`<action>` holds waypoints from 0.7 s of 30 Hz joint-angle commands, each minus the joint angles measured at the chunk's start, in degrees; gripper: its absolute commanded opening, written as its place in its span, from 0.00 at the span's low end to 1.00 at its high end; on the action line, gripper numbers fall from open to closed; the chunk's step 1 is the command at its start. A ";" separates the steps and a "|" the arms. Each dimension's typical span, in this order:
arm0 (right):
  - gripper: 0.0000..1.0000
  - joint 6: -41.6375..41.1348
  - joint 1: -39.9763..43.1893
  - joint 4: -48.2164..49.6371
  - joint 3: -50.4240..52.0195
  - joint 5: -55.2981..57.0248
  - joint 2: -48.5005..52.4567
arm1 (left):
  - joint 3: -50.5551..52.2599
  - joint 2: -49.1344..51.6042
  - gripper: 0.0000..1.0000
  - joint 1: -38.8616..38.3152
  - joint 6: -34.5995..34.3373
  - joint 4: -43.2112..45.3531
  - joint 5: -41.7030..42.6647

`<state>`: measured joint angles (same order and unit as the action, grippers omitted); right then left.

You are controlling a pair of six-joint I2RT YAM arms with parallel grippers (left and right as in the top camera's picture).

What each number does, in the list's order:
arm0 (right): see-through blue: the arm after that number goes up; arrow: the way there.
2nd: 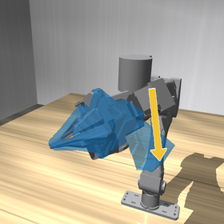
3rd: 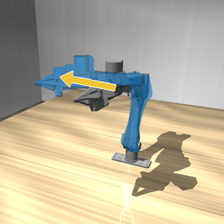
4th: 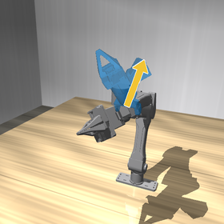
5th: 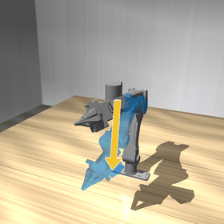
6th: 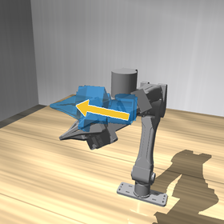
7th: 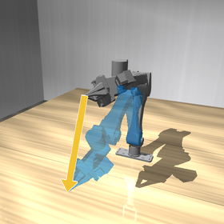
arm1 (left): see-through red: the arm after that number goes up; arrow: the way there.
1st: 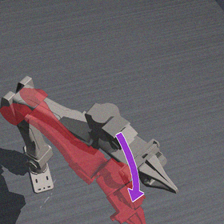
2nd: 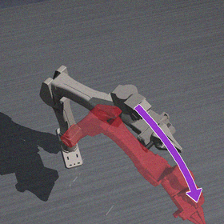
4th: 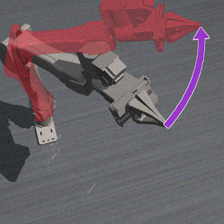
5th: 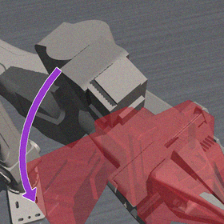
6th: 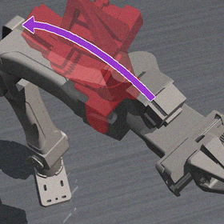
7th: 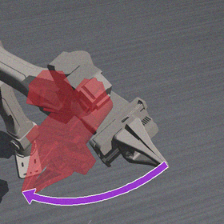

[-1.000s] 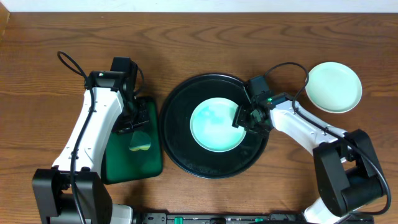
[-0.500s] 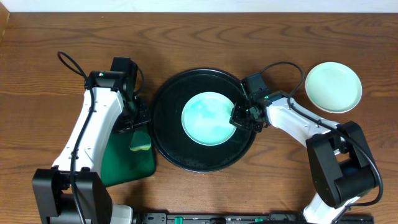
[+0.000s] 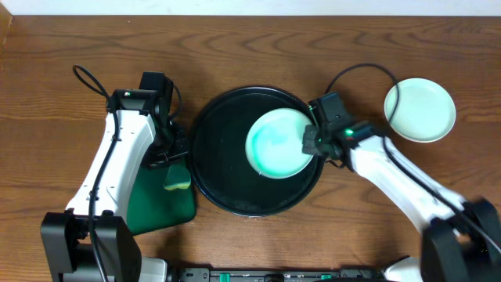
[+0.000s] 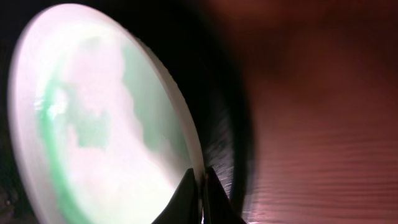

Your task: Clean dirty plates on tray and stack at the side

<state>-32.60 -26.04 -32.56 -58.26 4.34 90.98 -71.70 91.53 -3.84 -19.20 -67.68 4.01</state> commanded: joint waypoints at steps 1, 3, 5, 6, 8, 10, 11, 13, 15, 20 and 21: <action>0.01 5.99 -1.05 0.11 -0.02 11.04 -4.50 | 0.24 0.55 0.08 0.28 0.96 -0.15 0.07; 0.01 8.94 -1.49 0.74 -0.02 12.74 -5.66 | 0.24 0.55 0.07 0.28 0.96 0.02 0.09; 0.01 11.54 -2.16 1.51 -0.02 14.43 -6.08 | 0.24 0.55 0.07 0.28 0.96 0.04 0.09; 0.01 12.81 -2.62 1.75 -0.04 15.65 -6.10 | 0.24 0.55 0.08 0.28 0.96 0.04 0.09; 0.01 13.90 -3.65 1.73 -0.04 18.14 -6.08 | 0.24 0.55 0.07 0.28 0.96 0.04 0.09; 0.01 14.05 -4.81 1.73 -0.04 20.09 -6.08 | 0.24 0.55 0.07 0.28 0.96 0.04 0.09; 0.01 14.08 -5.62 1.88 -0.04 20.96 -6.08 | 0.24 0.55 0.08 0.28 0.96 0.04 0.09; 0.01 14.51 -6.99 2.21 -0.04 21.38 -6.08 | 0.24 0.55 0.08 0.28 0.96 0.04 0.09; 0.01 15.63 -8.17 3.04 -0.04 21.49 -6.08 | 0.24 0.55 0.07 0.28 0.96 0.02 0.09; 0.01 21.73 -12.00 5.05 -0.17 28.94 -6.08 | 0.24 0.55 0.07 0.28 0.96 0.02 0.09; 0.01 23.34 -12.85 5.40 -0.24 30.69 -6.08 | 0.24 0.55 0.07 0.28 0.96 0.02 0.09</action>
<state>-15.33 -36.49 -28.12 -58.26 27.42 85.43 -71.70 91.57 -3.84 -19.20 -67.46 4.14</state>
